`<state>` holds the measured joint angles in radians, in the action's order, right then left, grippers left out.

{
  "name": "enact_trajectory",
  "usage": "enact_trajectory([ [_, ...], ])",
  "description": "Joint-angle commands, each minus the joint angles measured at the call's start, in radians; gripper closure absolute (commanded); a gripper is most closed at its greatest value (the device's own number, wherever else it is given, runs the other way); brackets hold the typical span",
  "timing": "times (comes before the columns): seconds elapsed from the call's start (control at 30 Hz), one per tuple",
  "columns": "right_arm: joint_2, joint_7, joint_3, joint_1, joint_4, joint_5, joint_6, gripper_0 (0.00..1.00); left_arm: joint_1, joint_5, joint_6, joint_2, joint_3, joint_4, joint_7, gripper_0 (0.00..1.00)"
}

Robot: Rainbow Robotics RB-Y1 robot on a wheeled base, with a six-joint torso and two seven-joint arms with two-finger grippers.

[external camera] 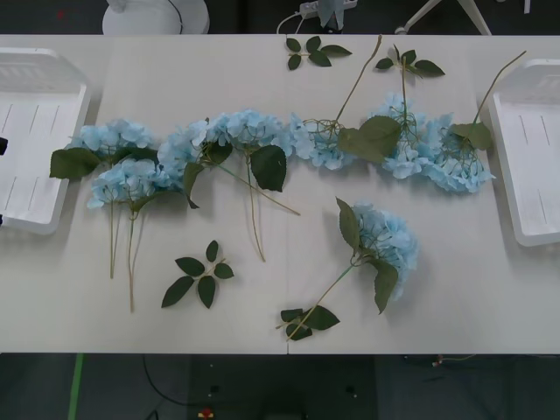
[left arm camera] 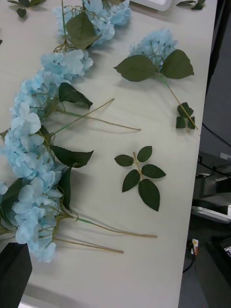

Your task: Place the red flowers into the right box and the blue flowers into the left box. If a person shows an open palm, hand one flower to the person first, then continue sorting.

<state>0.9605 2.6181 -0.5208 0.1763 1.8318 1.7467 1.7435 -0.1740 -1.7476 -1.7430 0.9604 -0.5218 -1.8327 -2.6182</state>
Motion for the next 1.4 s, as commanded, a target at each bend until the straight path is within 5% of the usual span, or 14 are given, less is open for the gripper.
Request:
enact_trajectory([
  [0.03,-0.001,0.0,-0.003,-0.002,0.001,-0.001,0.002,0.0,-0.001,0.002,-0.002,0.0,-0.002,0.0,0.0,0.29],
  [1.4,-0.001,0.0,-0.003,-0.002,0.001,-0.001,0.002,0.0,-0.001,0.002,-0.002,0.0,-0.002,0.0,0.0,0.29],
])
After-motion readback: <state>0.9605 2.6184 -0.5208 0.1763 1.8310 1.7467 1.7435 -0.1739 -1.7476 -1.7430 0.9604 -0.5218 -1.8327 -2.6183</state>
